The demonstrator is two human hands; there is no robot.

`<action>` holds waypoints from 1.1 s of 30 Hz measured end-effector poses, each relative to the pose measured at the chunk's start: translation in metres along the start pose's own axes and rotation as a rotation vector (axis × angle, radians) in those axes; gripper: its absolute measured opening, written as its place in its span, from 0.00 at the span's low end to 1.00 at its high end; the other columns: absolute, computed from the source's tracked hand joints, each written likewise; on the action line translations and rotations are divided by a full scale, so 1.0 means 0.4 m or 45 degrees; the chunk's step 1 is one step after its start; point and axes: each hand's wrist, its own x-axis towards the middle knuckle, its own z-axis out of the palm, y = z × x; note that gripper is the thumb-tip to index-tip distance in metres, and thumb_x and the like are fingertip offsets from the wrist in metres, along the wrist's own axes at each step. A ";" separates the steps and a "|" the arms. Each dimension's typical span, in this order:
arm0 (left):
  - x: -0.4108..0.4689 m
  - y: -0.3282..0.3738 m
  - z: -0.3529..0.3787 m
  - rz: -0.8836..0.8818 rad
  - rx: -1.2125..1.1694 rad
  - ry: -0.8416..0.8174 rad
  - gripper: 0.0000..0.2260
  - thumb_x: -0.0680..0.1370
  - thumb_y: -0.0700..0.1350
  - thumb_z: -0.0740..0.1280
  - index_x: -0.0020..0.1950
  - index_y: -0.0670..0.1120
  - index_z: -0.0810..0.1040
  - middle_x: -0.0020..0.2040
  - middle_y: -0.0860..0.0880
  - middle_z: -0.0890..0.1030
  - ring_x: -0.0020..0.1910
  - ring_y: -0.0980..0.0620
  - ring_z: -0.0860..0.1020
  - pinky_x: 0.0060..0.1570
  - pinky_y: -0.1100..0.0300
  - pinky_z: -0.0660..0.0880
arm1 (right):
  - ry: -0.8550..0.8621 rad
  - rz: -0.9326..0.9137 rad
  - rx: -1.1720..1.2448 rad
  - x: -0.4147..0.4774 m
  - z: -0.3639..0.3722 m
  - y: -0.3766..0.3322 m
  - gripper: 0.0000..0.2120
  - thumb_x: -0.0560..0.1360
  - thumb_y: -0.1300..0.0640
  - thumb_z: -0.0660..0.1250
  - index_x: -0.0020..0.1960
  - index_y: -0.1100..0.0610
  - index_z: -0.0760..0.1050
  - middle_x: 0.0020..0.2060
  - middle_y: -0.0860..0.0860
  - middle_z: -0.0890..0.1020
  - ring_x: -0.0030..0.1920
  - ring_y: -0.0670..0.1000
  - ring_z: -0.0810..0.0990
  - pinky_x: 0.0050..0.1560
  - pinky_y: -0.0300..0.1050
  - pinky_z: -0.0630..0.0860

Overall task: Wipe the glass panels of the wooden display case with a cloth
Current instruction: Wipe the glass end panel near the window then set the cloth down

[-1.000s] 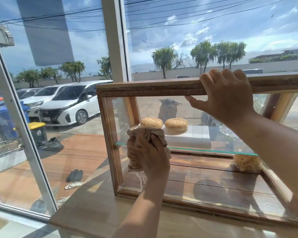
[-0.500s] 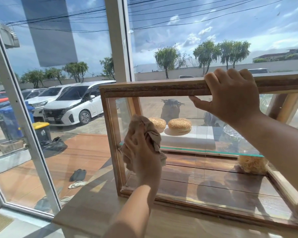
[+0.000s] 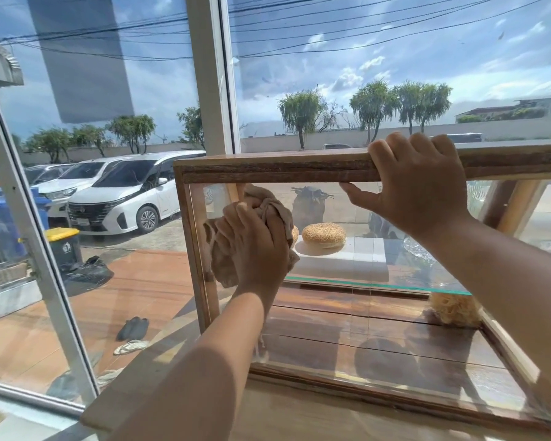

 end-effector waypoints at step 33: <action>0.014 0.034 0.041 0.927 0.346 0.190 0.10 0.81 0.50 0.59 0.54 0.44 0.68 0.47 0.39 0.76 0.44 0.42 0.71 0.44 0.47 0.67 | 0.044 -0.024 -0.076 0.001 0.005 0.001 0.29 0.79 0.31 0.54 0.48 0.59 0.70 0.40 0.57 0.76 0.38 0.58 0.74 0.42 0.51 0.68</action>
